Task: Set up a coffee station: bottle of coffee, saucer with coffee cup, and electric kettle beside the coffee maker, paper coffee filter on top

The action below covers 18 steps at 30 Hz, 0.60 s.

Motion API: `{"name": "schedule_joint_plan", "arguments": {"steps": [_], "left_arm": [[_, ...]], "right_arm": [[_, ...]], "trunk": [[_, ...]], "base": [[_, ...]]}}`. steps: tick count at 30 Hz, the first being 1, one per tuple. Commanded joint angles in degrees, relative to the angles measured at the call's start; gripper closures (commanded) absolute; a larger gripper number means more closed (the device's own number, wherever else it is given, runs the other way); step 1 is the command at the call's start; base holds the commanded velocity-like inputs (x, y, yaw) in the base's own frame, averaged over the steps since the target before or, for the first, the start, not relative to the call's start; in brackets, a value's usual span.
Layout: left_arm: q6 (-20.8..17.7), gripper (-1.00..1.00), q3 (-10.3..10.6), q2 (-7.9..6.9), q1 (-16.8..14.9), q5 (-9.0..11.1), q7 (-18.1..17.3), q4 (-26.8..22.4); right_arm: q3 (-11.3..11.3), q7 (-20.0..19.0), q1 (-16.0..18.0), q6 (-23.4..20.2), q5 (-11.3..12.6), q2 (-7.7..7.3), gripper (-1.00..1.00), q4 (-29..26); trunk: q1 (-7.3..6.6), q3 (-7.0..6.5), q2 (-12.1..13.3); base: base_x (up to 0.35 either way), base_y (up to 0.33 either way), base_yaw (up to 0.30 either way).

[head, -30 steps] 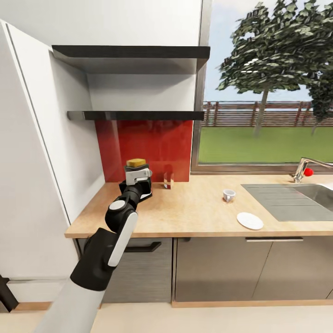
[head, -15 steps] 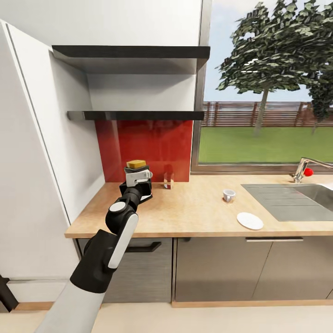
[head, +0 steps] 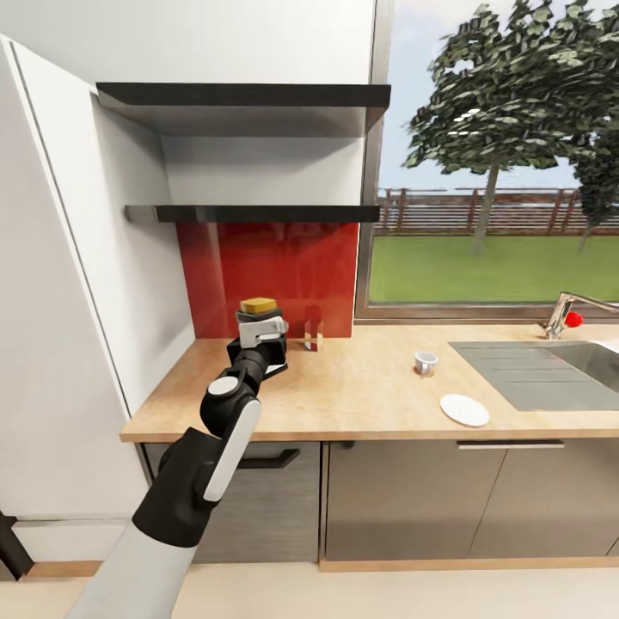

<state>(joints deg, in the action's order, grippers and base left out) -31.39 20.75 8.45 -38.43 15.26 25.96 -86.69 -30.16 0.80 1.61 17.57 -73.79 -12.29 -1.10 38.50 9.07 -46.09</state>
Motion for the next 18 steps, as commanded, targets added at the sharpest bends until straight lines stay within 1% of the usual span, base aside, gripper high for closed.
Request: {"name": "schedule_joint_plan", "arguments": {"steps": [1,11,18], "left_arm": [[-0.2,1.0,0.1,-0.01,-0.1,0.5,0.6,-0.1],[-0.2,1.0,0.4,-0.01,-0.1,0.5,0.6,-0.1],[-0.1,1.0,1.9,-0.01,-0.1,0.5,0.7,-0.2]], "right_arm": [[-0.5,0.1,0.0,0.2,-0.6,0.0,-1.0,0.0],[-0.4,0.1,0.0,0.2,-0.6,-0.02,-1.0,0.0],[-0.4,0.1,0.0,0.2,-0.5,0.03,-1.0,0.1]], "trunk": [[0.24,0.28,-0.5],[2.43,2.07,-4.5],[3.97,3.33,-7.3]], "base": [[0.0,0.0,0.0],[0.0,0.0,0.0],[0.0,0.0,0.0]]}}
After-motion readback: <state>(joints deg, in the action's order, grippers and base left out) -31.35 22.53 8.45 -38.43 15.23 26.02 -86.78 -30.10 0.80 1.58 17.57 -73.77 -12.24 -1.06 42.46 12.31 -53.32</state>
